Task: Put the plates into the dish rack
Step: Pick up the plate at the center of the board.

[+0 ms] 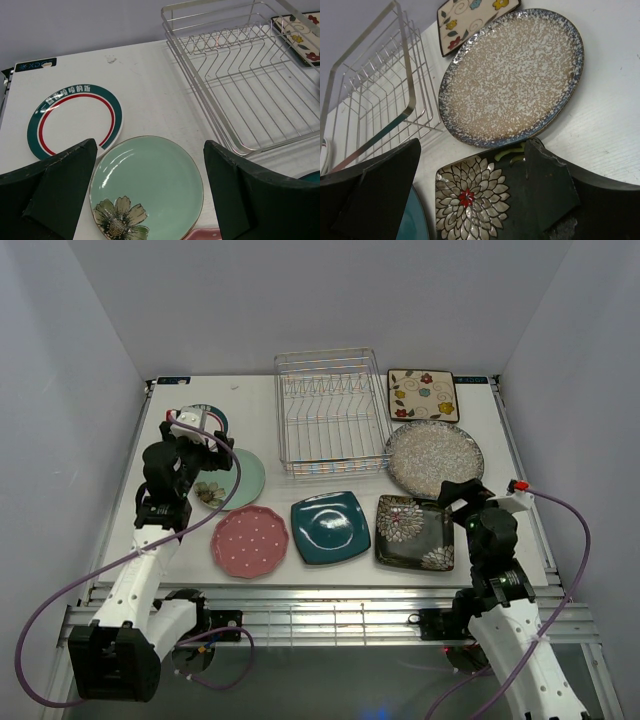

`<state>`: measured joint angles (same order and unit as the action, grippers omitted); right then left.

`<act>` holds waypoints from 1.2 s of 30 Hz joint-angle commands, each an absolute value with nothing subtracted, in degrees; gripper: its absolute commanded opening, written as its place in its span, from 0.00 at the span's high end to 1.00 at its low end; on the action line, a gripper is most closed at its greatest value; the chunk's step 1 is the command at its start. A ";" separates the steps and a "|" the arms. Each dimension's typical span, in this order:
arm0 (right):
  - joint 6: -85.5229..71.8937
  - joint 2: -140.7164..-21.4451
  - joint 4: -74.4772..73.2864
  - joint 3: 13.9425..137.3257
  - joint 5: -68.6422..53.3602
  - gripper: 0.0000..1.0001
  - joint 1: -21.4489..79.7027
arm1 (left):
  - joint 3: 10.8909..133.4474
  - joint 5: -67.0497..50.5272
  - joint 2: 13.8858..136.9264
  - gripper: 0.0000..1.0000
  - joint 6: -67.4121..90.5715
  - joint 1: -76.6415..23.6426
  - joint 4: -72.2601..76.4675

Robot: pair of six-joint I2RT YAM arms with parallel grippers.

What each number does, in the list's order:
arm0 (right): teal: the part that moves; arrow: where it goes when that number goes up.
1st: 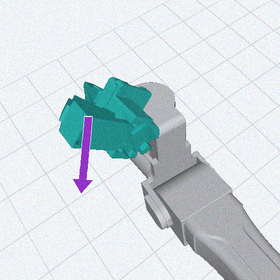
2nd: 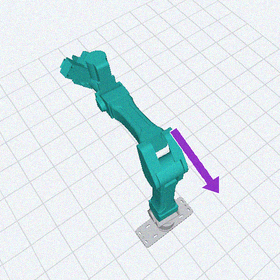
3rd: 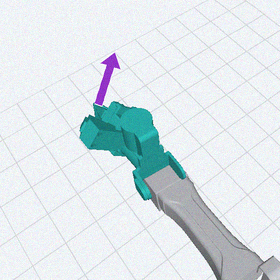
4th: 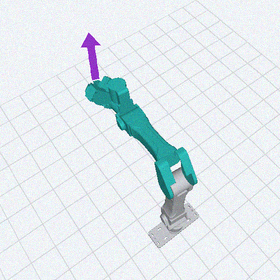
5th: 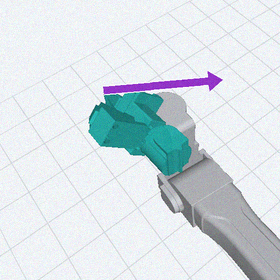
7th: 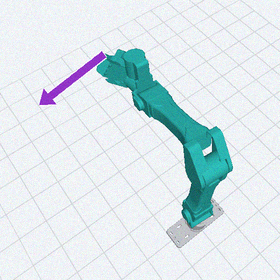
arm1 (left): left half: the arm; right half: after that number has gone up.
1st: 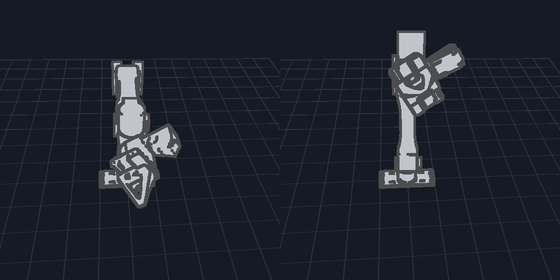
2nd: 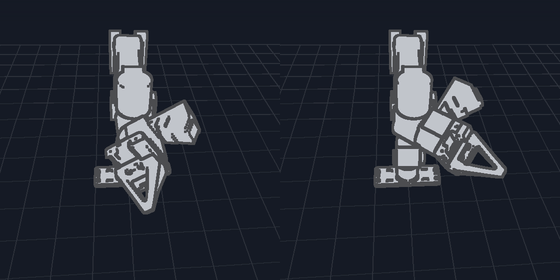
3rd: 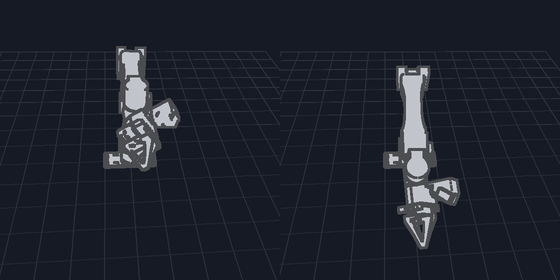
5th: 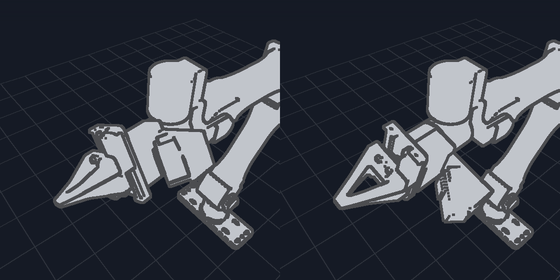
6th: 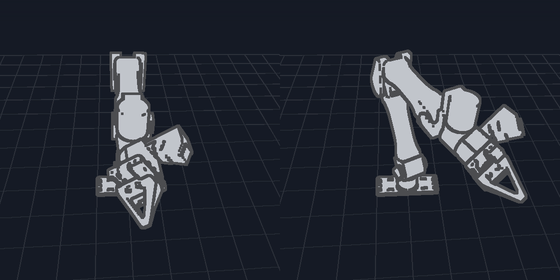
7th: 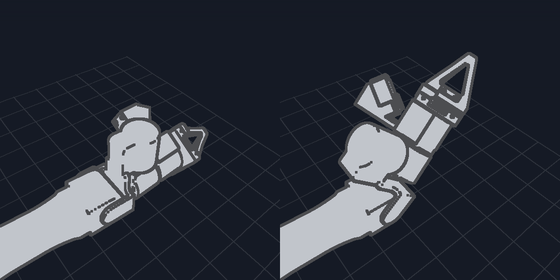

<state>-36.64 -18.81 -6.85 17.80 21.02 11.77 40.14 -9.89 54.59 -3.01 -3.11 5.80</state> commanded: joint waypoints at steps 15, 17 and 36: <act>-40.34 -38.58 4.92 17.32 15.13 0.10 1.34 | 41.40 -10.11 55.37 0.02 -3.96 -3.08 5.36; -40.95 -39.37 6.23 16.53 12.24 0.10 -1.74 | 41.31 -10.19 55.28 0.02 -3.96 -3.08 5.45; -44.38 -53.08 24.35 10.81 -7.91 0.03 -18.72 | 41.31 -10.46 55.90 0.02 -4.13 -3.08 5.54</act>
